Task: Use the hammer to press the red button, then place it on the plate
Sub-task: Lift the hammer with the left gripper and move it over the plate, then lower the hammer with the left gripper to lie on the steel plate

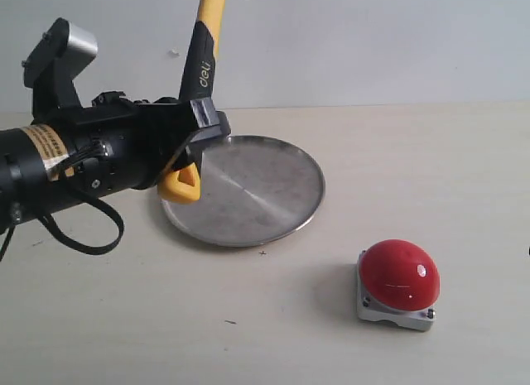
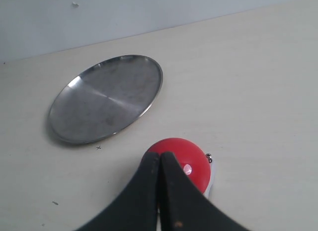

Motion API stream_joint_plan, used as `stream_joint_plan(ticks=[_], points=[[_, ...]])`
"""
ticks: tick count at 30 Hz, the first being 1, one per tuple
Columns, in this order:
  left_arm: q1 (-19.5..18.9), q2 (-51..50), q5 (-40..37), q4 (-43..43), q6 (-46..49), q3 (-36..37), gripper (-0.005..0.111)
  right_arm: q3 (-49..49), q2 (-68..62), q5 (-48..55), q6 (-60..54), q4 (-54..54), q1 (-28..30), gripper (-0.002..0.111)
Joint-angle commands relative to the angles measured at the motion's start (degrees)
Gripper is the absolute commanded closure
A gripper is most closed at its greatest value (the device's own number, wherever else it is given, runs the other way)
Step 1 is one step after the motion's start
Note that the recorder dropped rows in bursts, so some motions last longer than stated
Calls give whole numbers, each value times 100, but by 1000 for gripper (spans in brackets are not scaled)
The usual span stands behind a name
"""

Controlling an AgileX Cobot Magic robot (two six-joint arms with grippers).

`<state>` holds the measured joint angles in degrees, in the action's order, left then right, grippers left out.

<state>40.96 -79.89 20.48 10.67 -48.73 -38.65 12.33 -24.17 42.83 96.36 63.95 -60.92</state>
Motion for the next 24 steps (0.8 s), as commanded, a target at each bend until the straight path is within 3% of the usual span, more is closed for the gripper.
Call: stream_joint_plan(ticks=[1,6,8,13,21,24], points=[[-416,-825,1715,1651,-1449,-67,107,-18,37,-14,-8,46,-6,108],[-944,-1866,3318,1866,-1881,-67,107,-18,37,-14,-8,46,-6,108],[-1112,-2184,3505,1895,-2088,-67,107,-18,37,-14,-8,46,-6,108],[-1474,-2868,3516,2174,-2215,-149,107,-18,37,-14,-8,46,-6,108],[-1496,-3661,3098,3606,-2983,-1252,107,-18,37,-14,-8,46,-6,108],[-1501,-3862,3067,3633,-3291,-1483,107,-18,37,-14,-8,46,-6,108]])
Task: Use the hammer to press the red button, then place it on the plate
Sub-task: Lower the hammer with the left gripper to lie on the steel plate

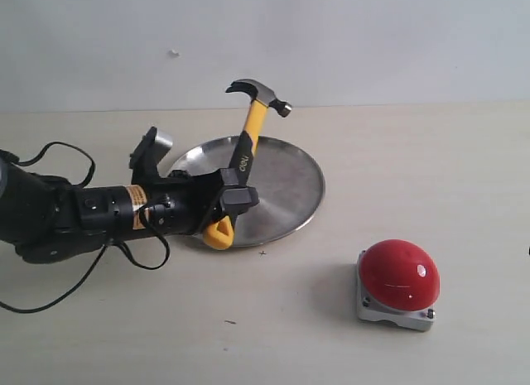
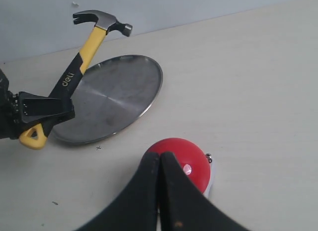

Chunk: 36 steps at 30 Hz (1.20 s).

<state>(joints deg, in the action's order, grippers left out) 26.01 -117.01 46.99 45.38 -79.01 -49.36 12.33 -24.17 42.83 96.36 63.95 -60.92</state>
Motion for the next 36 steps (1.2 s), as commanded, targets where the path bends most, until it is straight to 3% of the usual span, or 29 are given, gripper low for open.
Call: stream_joint_plan(ticks=[1,10,18,21,36], points=[[-18,-193,416,139,-325,-464,107,-18,37,-14,-8,46,-6,108],[-23,-235,-638,-329,-118,-482,107,-18,37,-14,-8,46,-6,108],[-23,-235,-783,-526,113,-495,107,-18,37,-14,-8,46,-6,108],[-23,-235,-1512,-445,238,-736,107,-18,37,-14,-8,46,-6,108],[140,-836,-1491,-209,238,-1216,107,-18,37,-14,-8,46,-6,108]])
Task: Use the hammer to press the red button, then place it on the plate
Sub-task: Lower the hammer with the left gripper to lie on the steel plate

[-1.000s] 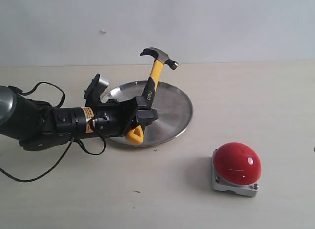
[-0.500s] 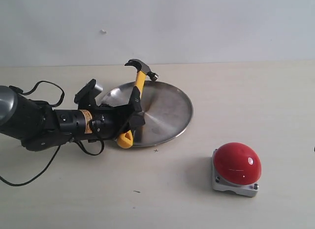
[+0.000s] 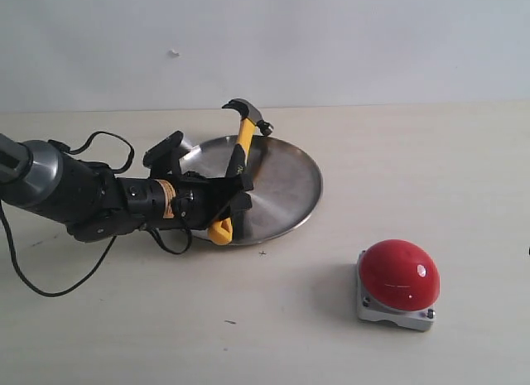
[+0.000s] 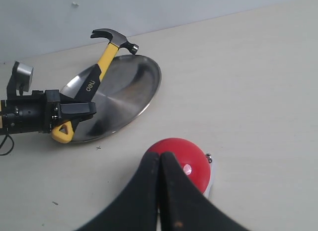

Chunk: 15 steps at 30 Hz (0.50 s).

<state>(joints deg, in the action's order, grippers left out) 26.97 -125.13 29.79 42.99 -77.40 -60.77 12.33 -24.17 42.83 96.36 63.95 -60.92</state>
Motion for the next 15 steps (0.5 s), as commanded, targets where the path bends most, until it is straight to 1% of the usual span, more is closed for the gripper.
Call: stream_joint_plan(ticks=[1,15], points=[[45,-25,186,30,77,-75,107,-18,37,-14,-8,46,-6,108],[45,-25,168,238,75,-75,107,-18,42,-93,-8,45,-6,108]])
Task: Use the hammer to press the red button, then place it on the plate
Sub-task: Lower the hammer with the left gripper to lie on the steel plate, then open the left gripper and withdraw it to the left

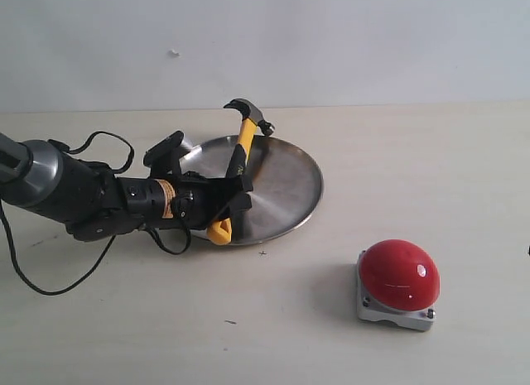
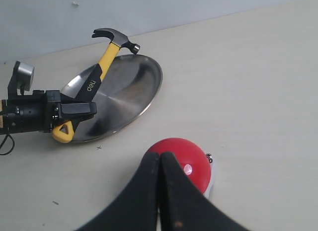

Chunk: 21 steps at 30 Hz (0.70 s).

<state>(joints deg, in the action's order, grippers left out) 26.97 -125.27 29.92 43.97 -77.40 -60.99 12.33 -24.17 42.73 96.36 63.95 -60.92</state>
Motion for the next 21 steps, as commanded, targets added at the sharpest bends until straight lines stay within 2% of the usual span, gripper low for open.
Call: stream_joint_plan(ticks=[1,4,7,9,18,21], points=[[45,-11,146,179,75,-52,106,-18,42,-83,-8,45,-6,108],[45,-11,135,222,75,-52,94,-18,42,-83,-8,45,-6,108],[45,-11,123,222,75,-52,74,-18,42,-83,-8,45,-6,108],[45,-11,123,222,75,-52,67,-18,42,-83,-8,45,-6,108],[19,0,96,298,75,-52,65,-18,42,-83,-8,45,-6,108],[-68,22,73,530,87,-52,56,-18,42,-83,-8,45,-6,108]])
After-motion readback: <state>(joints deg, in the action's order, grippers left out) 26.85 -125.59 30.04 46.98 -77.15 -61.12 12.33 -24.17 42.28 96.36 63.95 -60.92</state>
